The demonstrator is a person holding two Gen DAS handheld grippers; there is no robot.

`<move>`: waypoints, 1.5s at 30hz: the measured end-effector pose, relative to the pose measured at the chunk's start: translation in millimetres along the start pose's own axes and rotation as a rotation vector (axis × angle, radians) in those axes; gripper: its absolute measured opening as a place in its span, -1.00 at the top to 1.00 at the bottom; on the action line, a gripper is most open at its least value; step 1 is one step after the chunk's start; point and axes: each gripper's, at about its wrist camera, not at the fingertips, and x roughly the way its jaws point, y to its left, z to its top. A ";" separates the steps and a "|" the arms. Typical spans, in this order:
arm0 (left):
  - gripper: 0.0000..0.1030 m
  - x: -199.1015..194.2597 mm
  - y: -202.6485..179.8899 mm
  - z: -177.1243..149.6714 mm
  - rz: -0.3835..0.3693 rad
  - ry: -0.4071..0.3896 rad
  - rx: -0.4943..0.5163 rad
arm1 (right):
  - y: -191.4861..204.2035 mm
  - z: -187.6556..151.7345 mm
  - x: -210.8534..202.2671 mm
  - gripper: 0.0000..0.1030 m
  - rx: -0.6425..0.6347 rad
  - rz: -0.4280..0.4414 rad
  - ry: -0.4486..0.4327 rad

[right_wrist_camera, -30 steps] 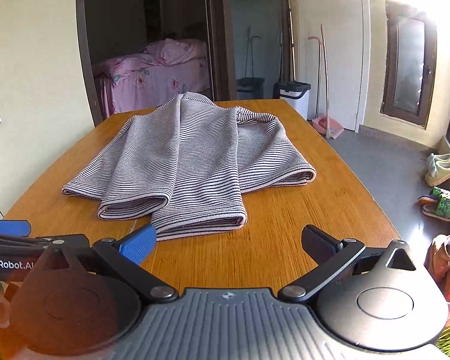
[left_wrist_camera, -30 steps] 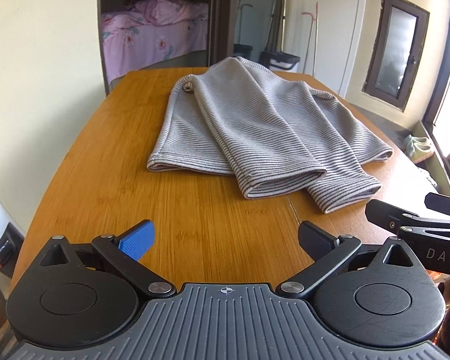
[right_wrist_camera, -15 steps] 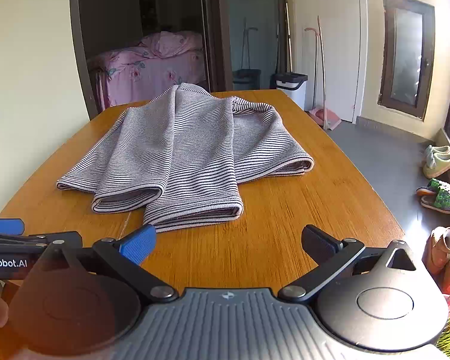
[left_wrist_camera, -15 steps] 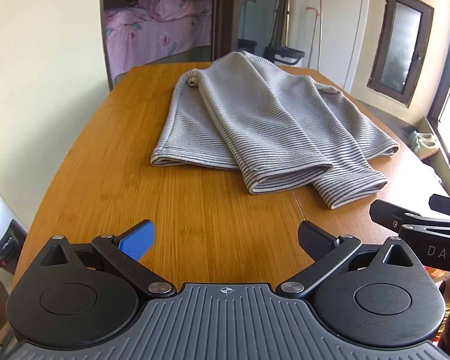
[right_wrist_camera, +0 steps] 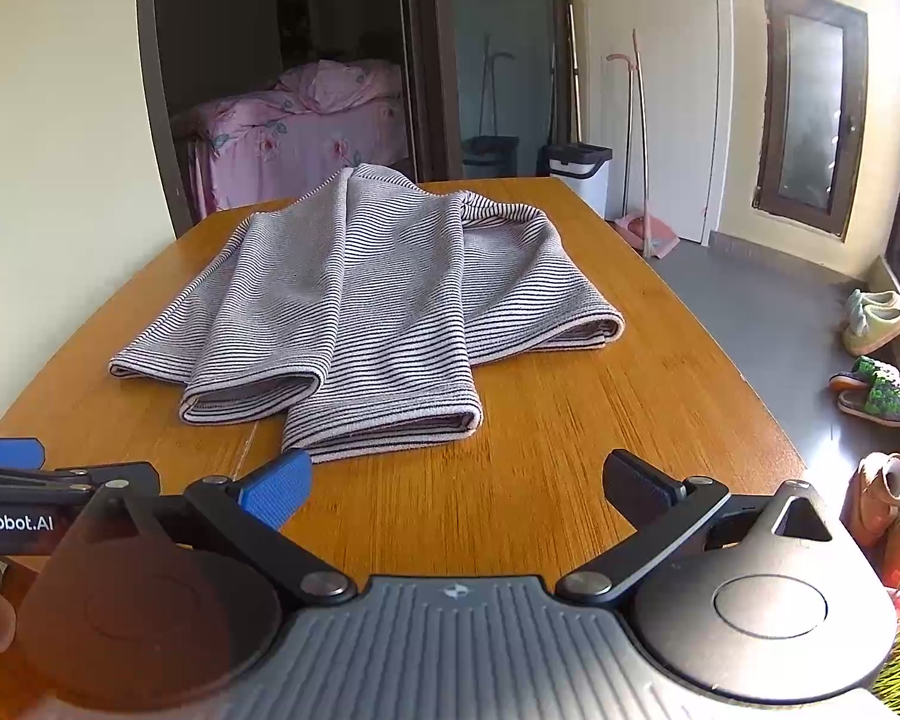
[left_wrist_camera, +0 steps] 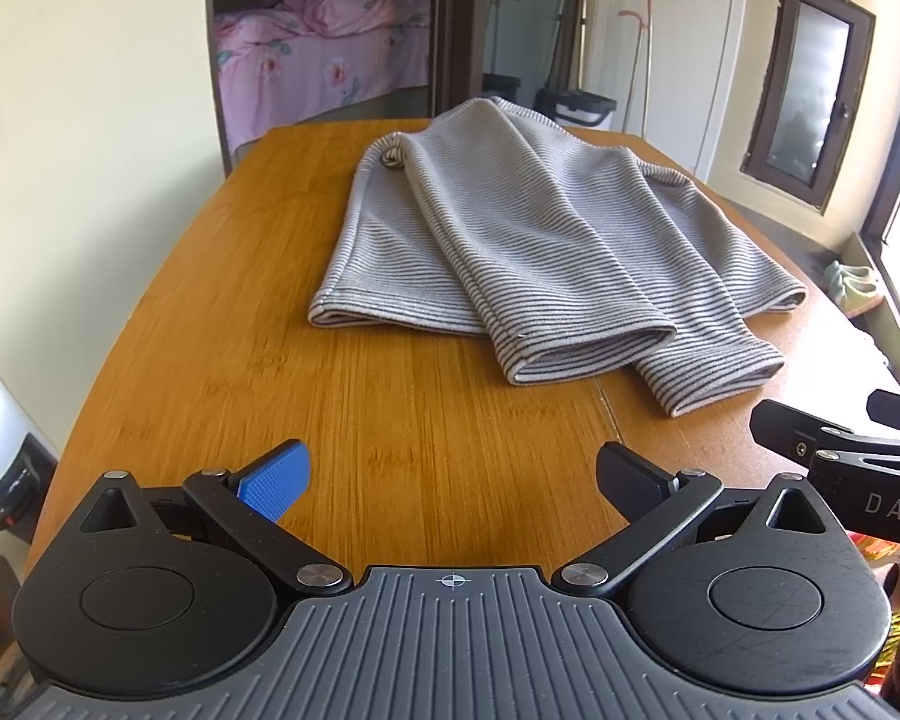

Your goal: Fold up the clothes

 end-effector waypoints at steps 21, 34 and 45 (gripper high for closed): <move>-1.00 1.0 0.9 -1.4 -0.001 0.016 -0.005 | 1.6 0.5 3.1 -1.00 -0.009 0.008 0.009; -1.00 -2.1 -3.1 -2.1 -0.006 0.016 0.005 | 0.1 -1.0 4.1 -1.00 0.003 0.013 0.011; -1.00 0.7 -2.6 -1.4 -0.008 0.020 0.001 | 0.3 -1.8 4.8 -1.00 0.003 0.017 0.018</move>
